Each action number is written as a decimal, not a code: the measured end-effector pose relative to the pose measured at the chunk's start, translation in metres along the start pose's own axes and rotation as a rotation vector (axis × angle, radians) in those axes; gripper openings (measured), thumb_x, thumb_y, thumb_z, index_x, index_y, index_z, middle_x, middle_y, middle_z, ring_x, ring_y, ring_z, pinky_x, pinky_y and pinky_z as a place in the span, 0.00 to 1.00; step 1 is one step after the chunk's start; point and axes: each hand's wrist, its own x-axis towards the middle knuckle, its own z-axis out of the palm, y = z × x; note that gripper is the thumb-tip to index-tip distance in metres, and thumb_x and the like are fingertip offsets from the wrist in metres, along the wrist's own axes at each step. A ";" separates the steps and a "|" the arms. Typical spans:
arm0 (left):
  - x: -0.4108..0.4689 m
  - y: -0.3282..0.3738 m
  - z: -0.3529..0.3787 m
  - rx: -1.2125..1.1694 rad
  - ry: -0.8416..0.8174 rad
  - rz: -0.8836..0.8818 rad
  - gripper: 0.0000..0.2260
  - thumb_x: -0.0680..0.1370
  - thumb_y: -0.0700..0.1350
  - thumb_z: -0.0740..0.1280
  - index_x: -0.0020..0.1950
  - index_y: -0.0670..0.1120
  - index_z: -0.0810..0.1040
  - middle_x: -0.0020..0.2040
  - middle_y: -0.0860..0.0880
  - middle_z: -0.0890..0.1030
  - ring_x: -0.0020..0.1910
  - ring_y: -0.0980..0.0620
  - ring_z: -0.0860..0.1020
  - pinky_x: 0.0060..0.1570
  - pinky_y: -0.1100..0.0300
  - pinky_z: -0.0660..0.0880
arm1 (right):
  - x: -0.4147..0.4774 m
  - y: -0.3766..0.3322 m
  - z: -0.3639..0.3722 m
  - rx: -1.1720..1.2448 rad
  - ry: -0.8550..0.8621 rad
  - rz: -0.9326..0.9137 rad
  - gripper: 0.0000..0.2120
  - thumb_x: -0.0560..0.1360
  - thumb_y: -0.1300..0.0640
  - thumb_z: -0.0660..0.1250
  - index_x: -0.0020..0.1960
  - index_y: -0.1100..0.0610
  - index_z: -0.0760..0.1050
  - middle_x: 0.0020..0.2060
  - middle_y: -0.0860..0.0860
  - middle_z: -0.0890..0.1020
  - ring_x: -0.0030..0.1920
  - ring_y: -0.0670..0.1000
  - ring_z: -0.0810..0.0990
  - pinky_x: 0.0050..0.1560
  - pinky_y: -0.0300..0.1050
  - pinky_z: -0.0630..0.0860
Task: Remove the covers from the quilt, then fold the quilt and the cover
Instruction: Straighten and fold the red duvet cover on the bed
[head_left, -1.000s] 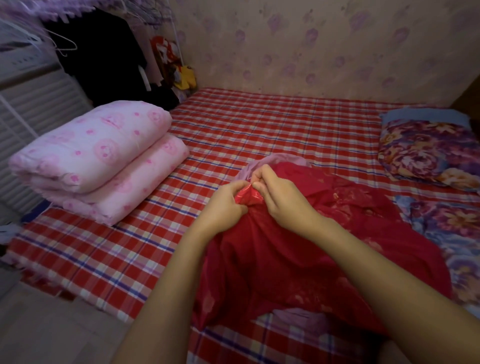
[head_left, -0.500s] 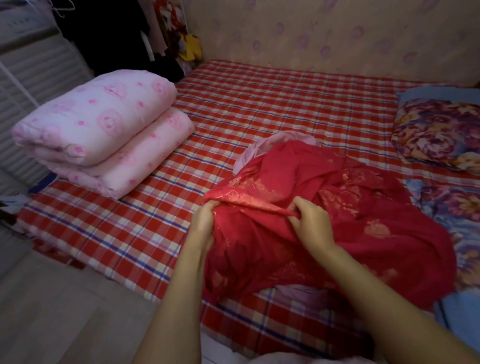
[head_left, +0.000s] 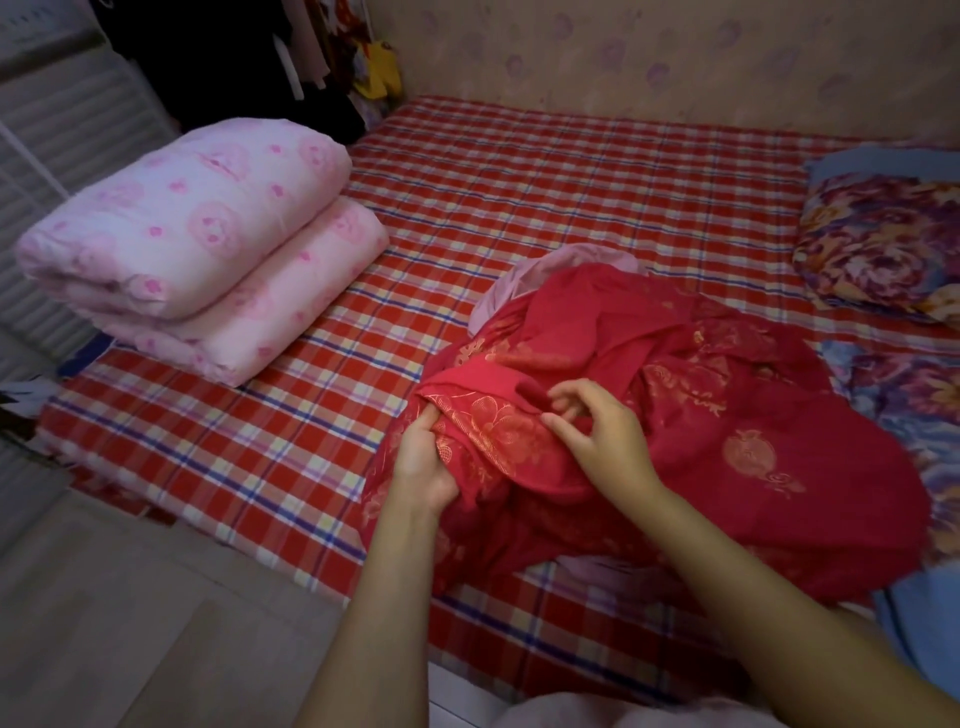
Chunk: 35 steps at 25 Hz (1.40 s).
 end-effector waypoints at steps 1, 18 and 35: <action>-0.002 0.001 0.002 0.019 -0.015 -0.002 0.20 0.83 0.51 0.52 0.53 0.38 0.78 0.44 0.39 0.84 0.51 0.42 0.79 0.55 0.46 0.73 | 0.007 0.003 -0.004 -0.048 0.005 -0.034 0.12 0.69 0.61 0.72 0.52 0.55 0.80 0.44 0.47 0.80 0.43 0.42 0.77 0.49 0.28 0.69; 0.000 0.024 0.054 0.138 -0.165 0.037 0.20 0.82 0.49 0.54 0.48 0.37 0.80 0.40 0.40 0.84 0.39 0.46 0.84 0.48 0.50 0.80 | 0.041 -0.008 -0.018 0.070 -0.029 -0.057 0.05 0.73 0.64 0.67 0.46 0.57 0.81 0.39 0.44 0.81 0.42 0.39 0.77 0.45 0.27 0.68; -0.035 0.050 0.145 1.289 -0.427 0.561 0.08 0.71 0.40 0.64 0.31 0.49 0.73 0.25 0.58 0.73 0.25 0.65 0.69 0.32 0.65 0.66 | 0.100 -0.116 -0.124 -0.386 -0.245 -0.423 0.02 0.73 0.54 0.69 0.46 0.49 0.77 0.32 0.45 0.79 0.33 0.41 0.74 0.38 0.43 0.72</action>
